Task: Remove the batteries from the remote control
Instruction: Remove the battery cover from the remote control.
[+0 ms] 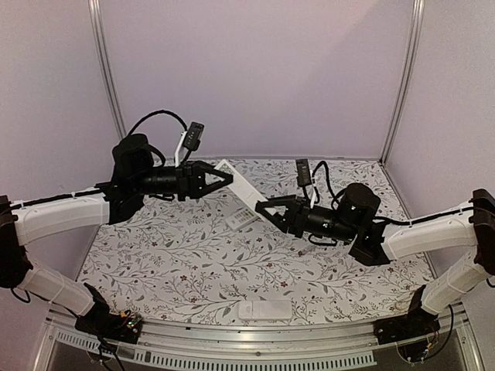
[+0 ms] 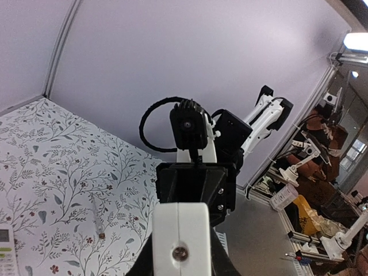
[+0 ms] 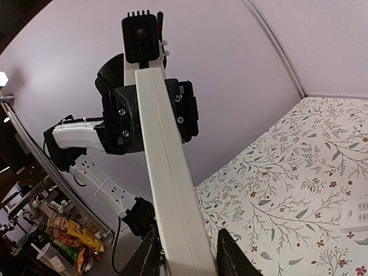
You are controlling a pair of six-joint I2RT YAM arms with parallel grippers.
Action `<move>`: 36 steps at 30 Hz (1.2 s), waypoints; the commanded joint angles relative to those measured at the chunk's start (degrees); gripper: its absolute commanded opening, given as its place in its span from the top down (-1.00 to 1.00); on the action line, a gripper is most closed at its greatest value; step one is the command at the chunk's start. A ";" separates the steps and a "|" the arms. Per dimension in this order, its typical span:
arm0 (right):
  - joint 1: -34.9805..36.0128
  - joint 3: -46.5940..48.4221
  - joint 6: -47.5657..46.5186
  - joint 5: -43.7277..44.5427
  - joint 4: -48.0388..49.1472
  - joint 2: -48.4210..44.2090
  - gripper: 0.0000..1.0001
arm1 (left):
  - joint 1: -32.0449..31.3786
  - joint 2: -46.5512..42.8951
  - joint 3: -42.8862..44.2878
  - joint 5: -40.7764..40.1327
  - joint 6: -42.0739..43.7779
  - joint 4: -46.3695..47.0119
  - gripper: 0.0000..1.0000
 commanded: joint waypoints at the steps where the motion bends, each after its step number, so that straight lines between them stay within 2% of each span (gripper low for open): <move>1: -0.23 0.41 0.38 1.49 0.66 -1.21 0.25 | -0.73 0.95 1.07 0.50 1.86 0.70 1.00; 4: -0.22 1.73 0.42 1.83 0.16 -1.01 0.09 | -1.08 1.40 1.16 0.70 2.03 0.64 1.00; 7: -0.22 3.20 0.34 2.00 -0.86 -0.50 0.04 | -1.42 1.51 1.27 0.72 2.19 0.47 1.00; 36: -0.16 1.80 0.68 1.44 -2.61 1.80 0.02 | -1.57 0.57 1.49 -0.08 3.14 -0.66 1.00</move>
